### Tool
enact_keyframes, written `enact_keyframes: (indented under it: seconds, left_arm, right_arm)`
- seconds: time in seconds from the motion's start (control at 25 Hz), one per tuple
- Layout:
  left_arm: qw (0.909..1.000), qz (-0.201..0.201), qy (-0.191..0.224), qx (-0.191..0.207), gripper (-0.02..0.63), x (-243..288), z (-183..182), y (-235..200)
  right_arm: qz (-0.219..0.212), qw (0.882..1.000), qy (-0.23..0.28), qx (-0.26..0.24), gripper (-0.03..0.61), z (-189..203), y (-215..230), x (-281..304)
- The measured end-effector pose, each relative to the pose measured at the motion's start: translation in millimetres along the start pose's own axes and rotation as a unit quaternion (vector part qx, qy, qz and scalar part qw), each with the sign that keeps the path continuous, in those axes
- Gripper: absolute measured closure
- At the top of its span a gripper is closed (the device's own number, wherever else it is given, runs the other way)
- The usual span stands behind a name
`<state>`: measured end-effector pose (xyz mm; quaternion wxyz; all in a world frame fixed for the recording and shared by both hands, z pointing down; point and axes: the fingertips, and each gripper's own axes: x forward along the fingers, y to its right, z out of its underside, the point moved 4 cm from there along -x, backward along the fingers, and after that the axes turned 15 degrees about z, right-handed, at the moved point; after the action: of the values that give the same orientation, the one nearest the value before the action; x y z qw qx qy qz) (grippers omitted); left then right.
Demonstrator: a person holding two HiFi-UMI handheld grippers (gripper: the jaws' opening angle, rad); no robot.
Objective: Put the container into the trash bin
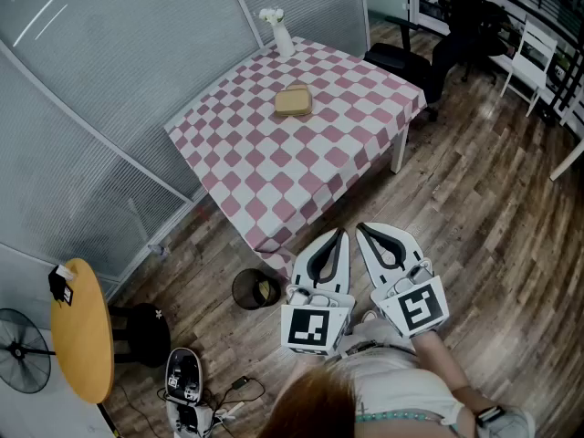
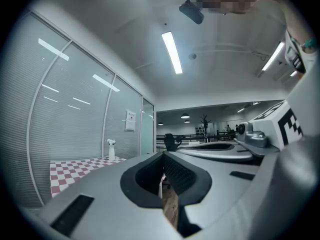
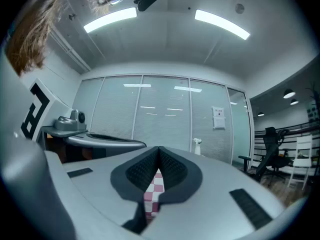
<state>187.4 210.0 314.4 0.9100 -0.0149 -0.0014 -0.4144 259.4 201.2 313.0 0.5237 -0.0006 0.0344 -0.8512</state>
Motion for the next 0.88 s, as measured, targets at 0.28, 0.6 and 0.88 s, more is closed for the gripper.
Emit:
enact_keyframes:
  seconds: [0.28,0.6,0.88]
  left_arm:
    - [1.0000,0.001,0.001,-0.001,0.601,13.5,0.2,7.1]
    - [0.9998,-0.013,-0.001,-0.016,0.601,24.7,7.9,-5.4]
    - [0.9995,0.004,0.006,-0.029,0.601,44.5,15.3,-47.9]
  right_arm:
    - [0.002,1.000,0.023,-0.006,0.586,-1.6,21.4,-1.4]
    - [-0.008,1.000,0.007,-0.005,0.586,5.7,28.9,13.3]
    - [0.004,1.000,0.008,-0.004,0.586,8.7,31.1,56.5]
